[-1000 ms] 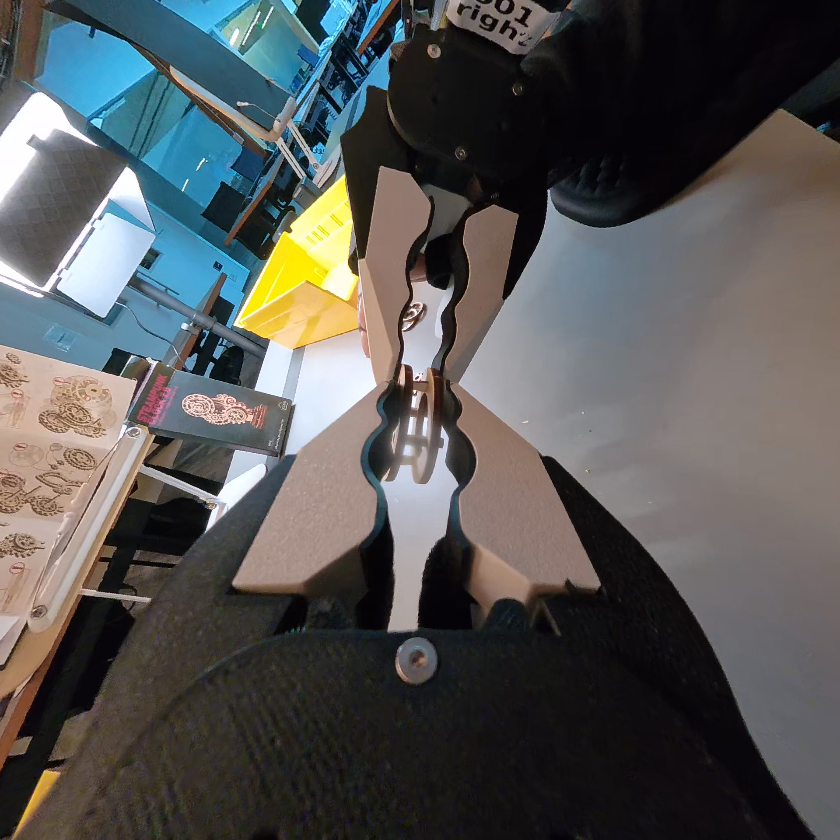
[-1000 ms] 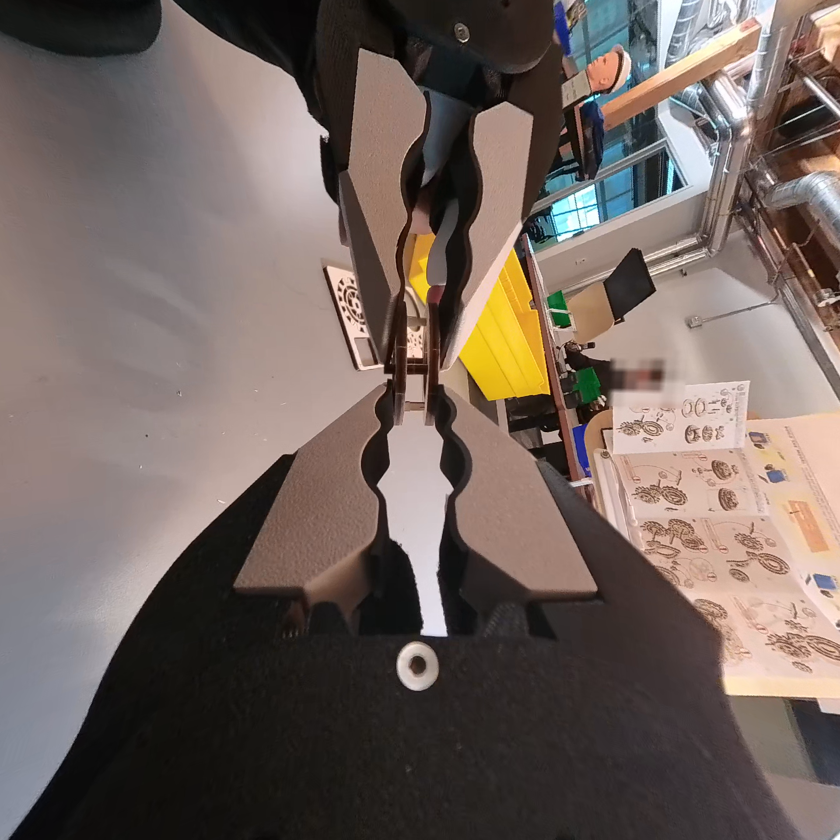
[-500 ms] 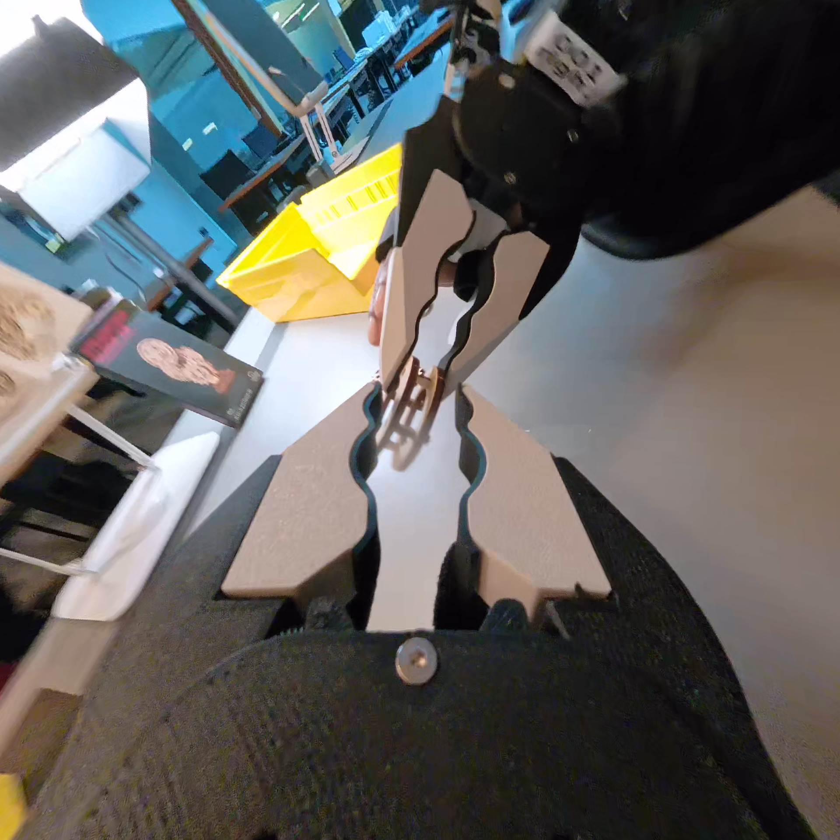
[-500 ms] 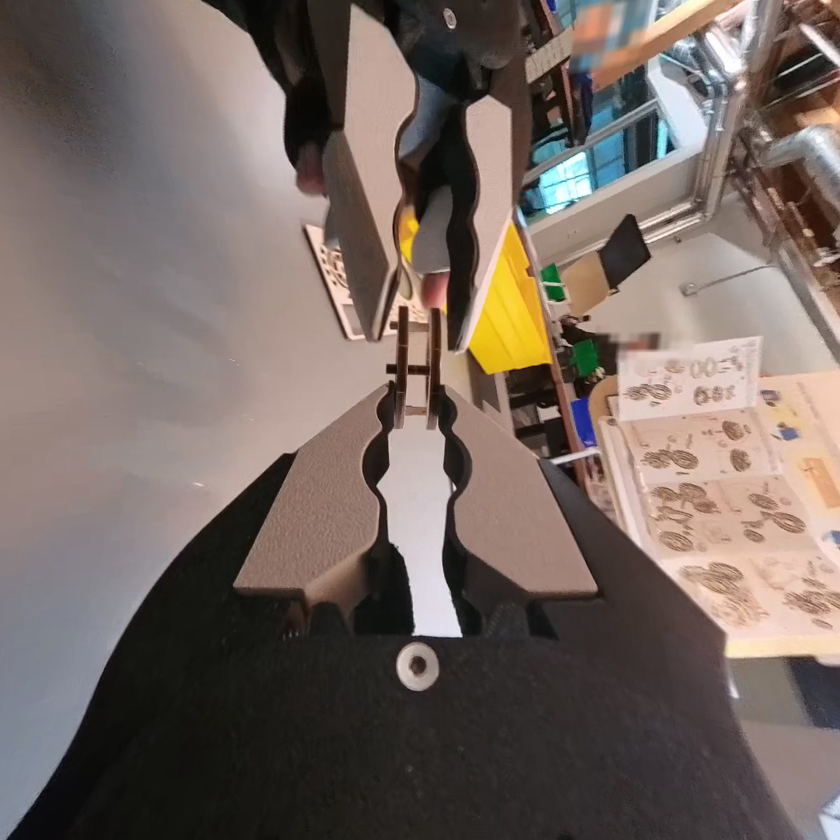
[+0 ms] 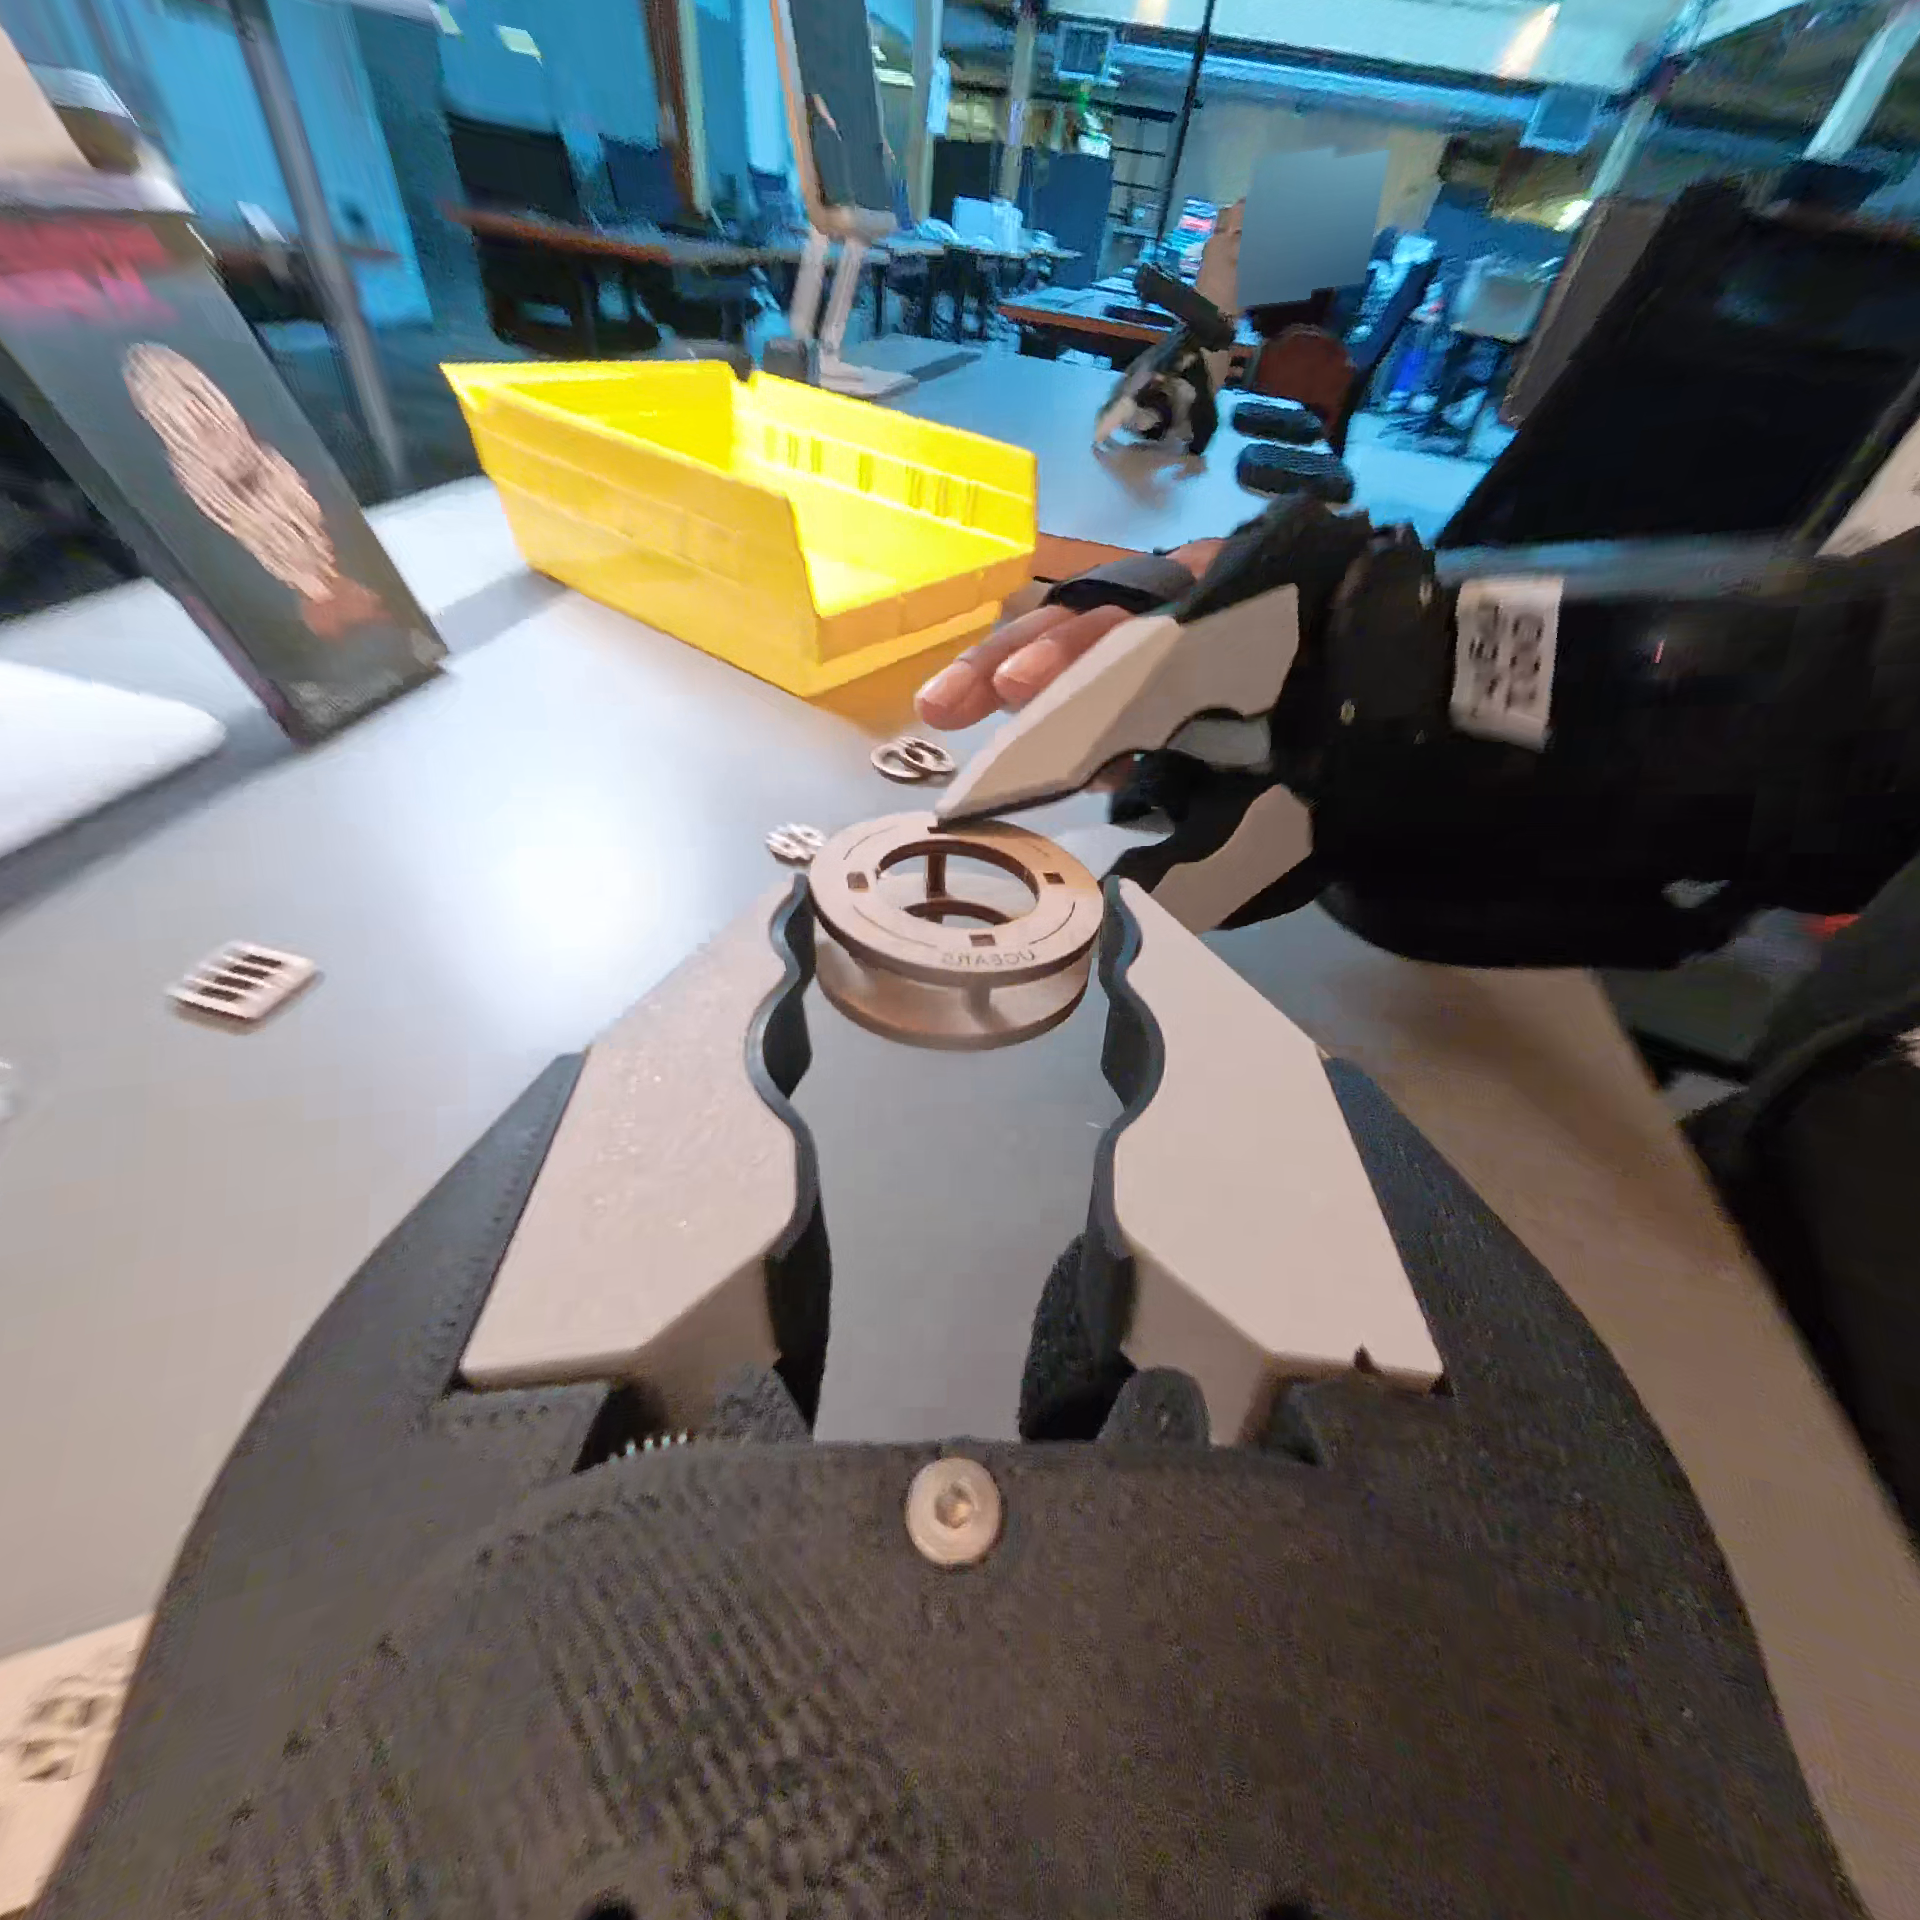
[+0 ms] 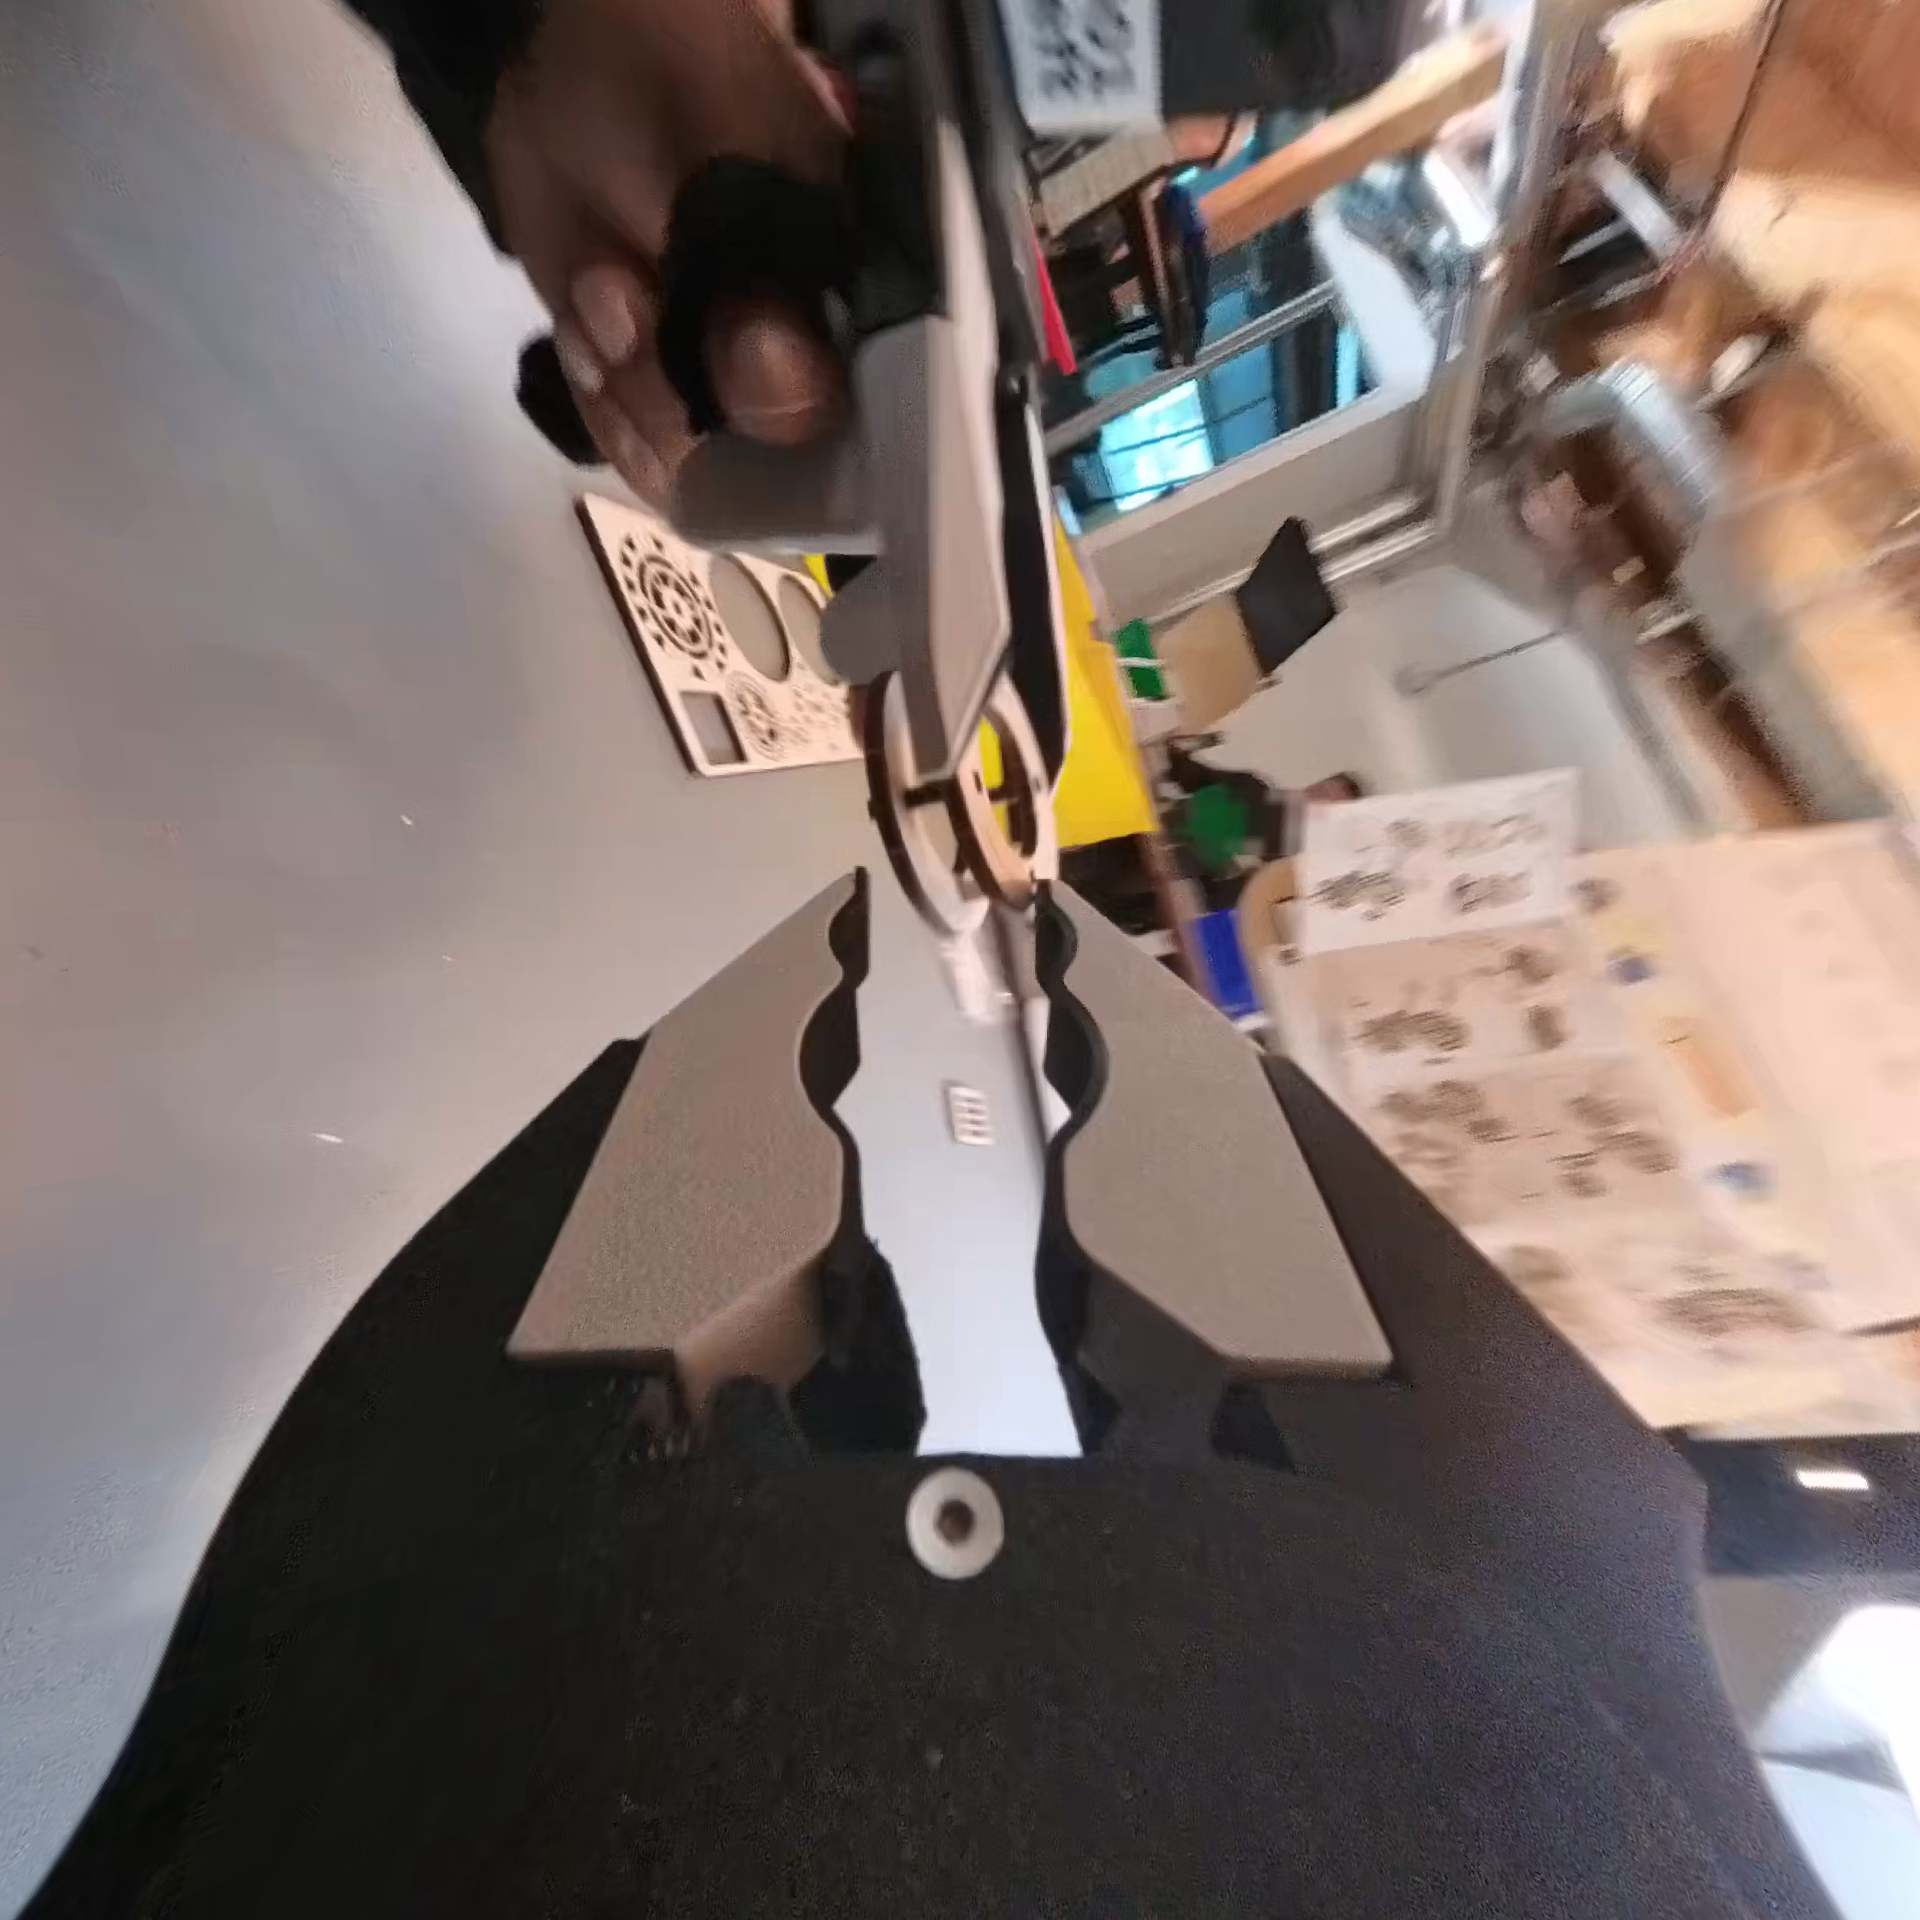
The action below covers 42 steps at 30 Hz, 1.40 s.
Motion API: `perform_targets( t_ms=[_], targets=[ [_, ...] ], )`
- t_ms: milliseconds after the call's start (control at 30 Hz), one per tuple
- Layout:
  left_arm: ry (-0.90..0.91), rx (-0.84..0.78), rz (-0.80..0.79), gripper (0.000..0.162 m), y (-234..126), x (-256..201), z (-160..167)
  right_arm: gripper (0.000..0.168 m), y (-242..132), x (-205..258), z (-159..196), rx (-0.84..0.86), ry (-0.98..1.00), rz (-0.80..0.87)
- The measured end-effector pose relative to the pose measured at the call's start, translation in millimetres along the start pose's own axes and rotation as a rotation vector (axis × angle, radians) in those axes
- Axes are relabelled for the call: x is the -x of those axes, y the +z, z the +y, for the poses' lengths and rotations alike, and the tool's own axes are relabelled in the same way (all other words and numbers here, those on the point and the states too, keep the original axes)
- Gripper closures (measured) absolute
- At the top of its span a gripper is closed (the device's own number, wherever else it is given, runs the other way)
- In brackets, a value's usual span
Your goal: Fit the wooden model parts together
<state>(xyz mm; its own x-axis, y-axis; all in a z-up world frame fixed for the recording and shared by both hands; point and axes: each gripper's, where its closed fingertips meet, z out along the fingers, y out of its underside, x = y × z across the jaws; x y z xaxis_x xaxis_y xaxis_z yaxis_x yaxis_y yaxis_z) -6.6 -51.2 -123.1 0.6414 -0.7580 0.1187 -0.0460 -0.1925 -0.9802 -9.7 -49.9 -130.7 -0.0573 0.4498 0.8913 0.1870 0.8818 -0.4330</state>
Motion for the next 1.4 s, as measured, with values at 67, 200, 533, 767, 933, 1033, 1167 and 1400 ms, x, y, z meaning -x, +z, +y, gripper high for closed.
perform_targets(
  t_ms=[67, 200, 533, 767, 933, 1033, 1167, 1400],
  targets=[
    [0.137, -0.025, -0.06, 0.108, -4, 4, -4, 0.127, -2, 1, 6, -0.027, 0.295, -0.125],
    [0.471, -0.019, -0.195, 0.108, -5, 4, -6, 0.116, -9, 1, 3, -0.135, 0.793, -0.335],
    [0.762, 0.054, -0.271, 0.107, 6, -4, 3, 0.138, -6, -10, 0, -0.145, 1.006, -0.331],
    [0.773, 0.148, -0.303, 0.107, 16, 4, 17, 0.148, 5, 0, 15, 0.003, 1.057, -0.319],
    [0.673, 0.192, -0.261, 0.108, 22, 6, 29, 0.159, 8, 9, 31, 0.119, 1.05, -0.344],
    [0.489, 0.175, -0.181, 0.098, 21, 7, 34, 0.159, 7, 16, 43, 0.221, 1.063, -0.452],
    [0.285, 0.143, -0.157, 0.097, 12, 21, 34, 0.159, 16, 12, 72, 0.424, 0.987, -0.566],
    [0.189, 0.197, -0.18, 0.1, 8, 33, 48, 0.159, 36, 31, 104, 0.703, 0.944, -0.811]
  ],
)
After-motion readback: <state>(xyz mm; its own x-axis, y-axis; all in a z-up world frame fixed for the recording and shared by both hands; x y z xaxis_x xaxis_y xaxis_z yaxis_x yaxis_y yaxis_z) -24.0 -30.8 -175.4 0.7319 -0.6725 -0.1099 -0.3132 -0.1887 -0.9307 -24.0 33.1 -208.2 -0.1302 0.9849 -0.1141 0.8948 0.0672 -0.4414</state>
